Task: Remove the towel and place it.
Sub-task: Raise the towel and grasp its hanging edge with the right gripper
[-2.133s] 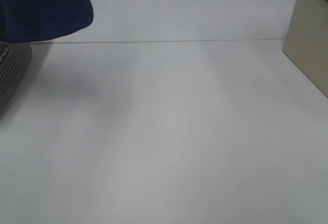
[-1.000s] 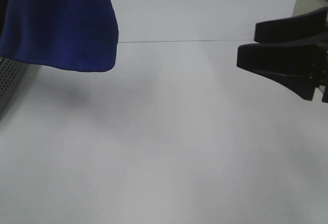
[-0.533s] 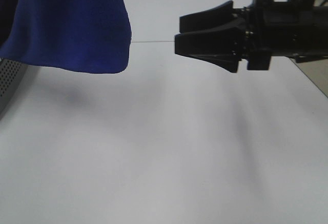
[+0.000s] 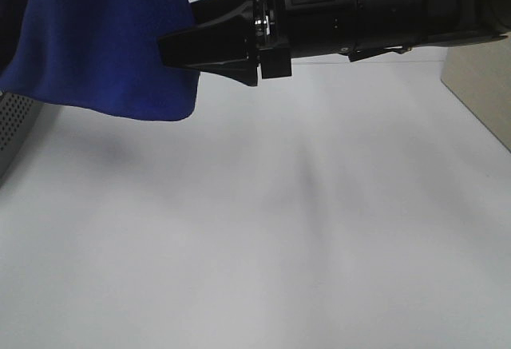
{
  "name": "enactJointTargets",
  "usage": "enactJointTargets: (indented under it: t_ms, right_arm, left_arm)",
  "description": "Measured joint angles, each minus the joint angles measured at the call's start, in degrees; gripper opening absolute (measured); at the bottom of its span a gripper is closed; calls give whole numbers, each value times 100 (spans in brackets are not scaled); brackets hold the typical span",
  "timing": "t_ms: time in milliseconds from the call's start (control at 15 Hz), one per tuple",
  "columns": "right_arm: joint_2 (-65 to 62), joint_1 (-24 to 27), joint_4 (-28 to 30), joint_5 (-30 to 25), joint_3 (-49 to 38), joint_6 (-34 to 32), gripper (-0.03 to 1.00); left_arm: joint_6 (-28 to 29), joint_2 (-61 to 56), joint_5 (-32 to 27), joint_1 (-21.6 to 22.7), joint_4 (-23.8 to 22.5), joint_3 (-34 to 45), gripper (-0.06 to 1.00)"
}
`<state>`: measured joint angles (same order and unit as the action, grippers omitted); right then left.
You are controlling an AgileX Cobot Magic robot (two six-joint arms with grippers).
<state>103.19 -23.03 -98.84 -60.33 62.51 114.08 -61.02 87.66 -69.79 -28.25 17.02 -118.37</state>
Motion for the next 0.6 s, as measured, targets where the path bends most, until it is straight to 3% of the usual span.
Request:
enactJointTargets:
  t_ms: [267, 467, 600]
  right_arm:
    - [155, -6, 756, 34, 6, -264, 72]
    - [155, -6, 791, 149, 6, -321, 72]
    - [160, -6, 487, 178, 6, -189, 72]
  left_arm:
    - [0, 0, 0, 0, 0, 0, 0]
    - [-6, 0, 6, 0, 0, 0, 0]
    - [-6, 0, 6, 0, 0, 0, 0]
